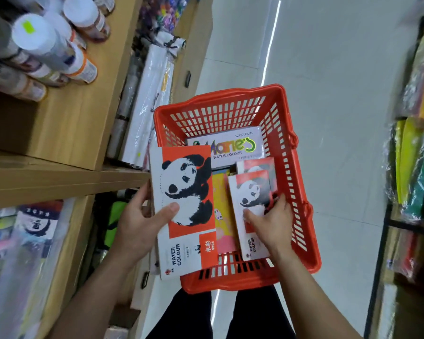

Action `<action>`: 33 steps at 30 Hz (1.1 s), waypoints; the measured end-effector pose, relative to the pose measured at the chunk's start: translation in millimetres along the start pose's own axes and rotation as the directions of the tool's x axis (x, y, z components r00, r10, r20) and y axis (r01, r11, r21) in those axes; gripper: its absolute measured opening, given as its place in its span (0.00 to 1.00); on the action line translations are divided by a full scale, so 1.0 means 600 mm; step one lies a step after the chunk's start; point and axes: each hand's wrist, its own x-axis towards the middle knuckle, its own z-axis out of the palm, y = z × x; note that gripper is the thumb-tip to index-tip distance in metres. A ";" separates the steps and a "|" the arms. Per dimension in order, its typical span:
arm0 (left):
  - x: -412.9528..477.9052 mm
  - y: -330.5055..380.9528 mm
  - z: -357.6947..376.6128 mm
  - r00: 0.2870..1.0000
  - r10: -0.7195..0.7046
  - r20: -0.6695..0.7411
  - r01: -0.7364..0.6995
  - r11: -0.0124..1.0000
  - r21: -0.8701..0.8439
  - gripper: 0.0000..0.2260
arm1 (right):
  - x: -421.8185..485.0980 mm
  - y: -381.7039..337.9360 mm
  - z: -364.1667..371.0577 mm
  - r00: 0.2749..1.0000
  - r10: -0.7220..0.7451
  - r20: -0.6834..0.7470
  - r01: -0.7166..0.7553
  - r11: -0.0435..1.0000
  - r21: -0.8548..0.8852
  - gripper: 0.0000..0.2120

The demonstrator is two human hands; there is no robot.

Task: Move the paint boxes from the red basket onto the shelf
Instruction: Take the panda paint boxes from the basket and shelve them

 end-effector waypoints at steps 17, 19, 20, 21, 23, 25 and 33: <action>-0.067 -0.077 -0.034 0.976 -0.129 -0.175 0.121 0.991 -0.053 0.20 | 0.003 -0.011 0.035 0.989 -0.094 0.113 0.081 0.991 0.111 0.57; -0.066 -0.077 -0.032 0.978 -0.131 -0.163 0.121 0.990 -0.071 0.21 | 0.001 -0.010 0.027 0.987 -0.093 0.133 0.069 0.982 0.174 0.49; -0.067 -0.075 -0.030 0.979 -0.129 -0.158 0.117 0.990 -0.084 0.21 | -0.002 -0.009 0.020 0.987 -0.087 0.134 0.061 0.980 0.189 0.45; -0.068 -0.071 -0.028 0.981 -0.123 -0.153 0.109 0.990 -0.093 0.20 | -0.008 -0.007 0.013 0.987 -0.086 0.135 0.057 0.977 0.205 0.42; -0.075 -0.060 -0.027 0.984 -0.105 -0.143 0.089 0.989 -0.114 0.18 | -0.021 -0.004 -0.008 0.986 -0.090 0.141 0.050 0.964 0.262 0.41; -0.086 -0.042 -0.028 0.988 -0.089 -0.127 0.070 0.987 -0.144 0.16 | -0.036 -0.010 -0.044 0.981 -0.113 0.157 0.053 0.937 0.346 0.41; -0.223 0.065 -0.053 0.962 0.015 -0.271 -0.080 0.970 -0.229 0.19 | -0.143 -0.144 -0.236 0.829 -0.454 0.326 0.260 0.829 0.495 0.33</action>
